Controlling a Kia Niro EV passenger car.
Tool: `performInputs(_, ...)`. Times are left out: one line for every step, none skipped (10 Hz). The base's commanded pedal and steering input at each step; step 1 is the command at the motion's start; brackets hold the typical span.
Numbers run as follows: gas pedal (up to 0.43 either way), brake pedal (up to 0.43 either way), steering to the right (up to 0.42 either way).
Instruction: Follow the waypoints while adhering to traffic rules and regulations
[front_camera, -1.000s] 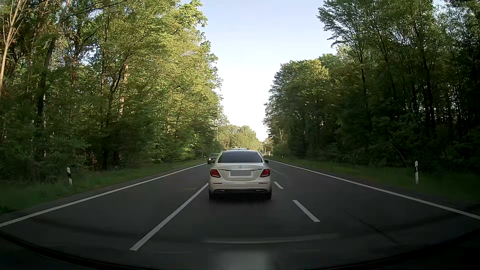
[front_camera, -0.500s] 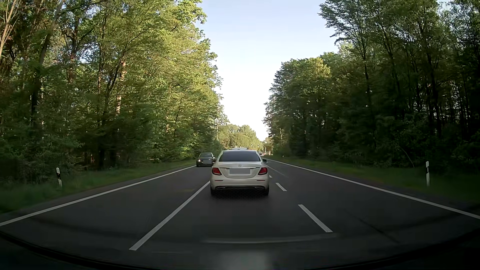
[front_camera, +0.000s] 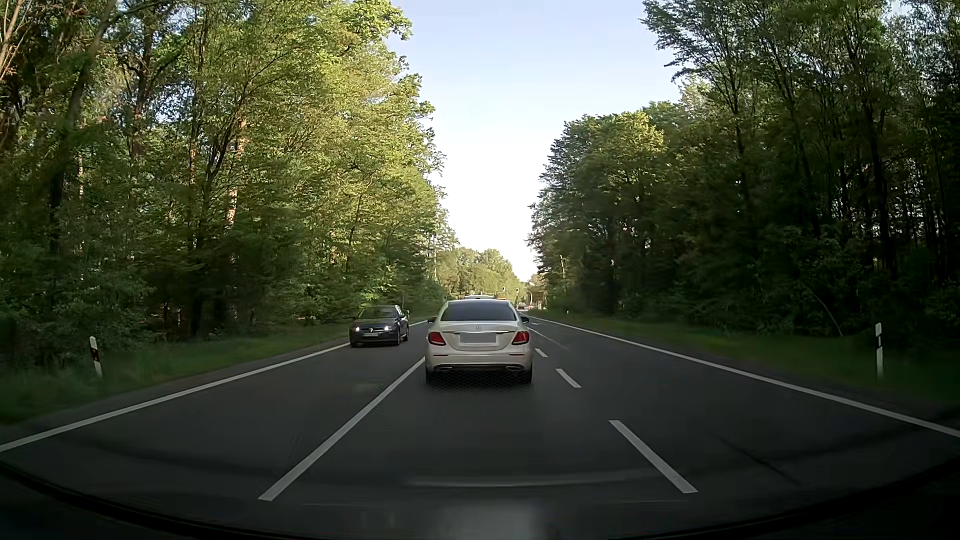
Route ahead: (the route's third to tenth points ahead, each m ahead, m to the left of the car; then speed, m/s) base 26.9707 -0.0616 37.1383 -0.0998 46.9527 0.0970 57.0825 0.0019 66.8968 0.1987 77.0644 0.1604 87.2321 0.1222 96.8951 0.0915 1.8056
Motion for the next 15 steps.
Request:
performInputs(0.000,0.000,-0.002)
performInputs(0.000,0.000,-0.002)
performInputs(0.000,0.000,-0.002)
performInputs(0.000,0.000,-0.002)
performInputs(0.000,0.000,-0.002)
performInputs(0.000,0.000,-0.002)
performInputs(0.000,0.000,-0.002)
performInputs(0.000,0.000,-0.001)
performInputs(0.000,0.000,0.000)
performInputs(0.000,0.000,0.002)
performInputs(0.000,0.000,0.004)
performInputs(0.000,0.000,0.004)
performInputs(0.000,0.000,0.004)
performInputs(0.000,0.000,0.005)
performInputs(0.000,0.000,0.005)
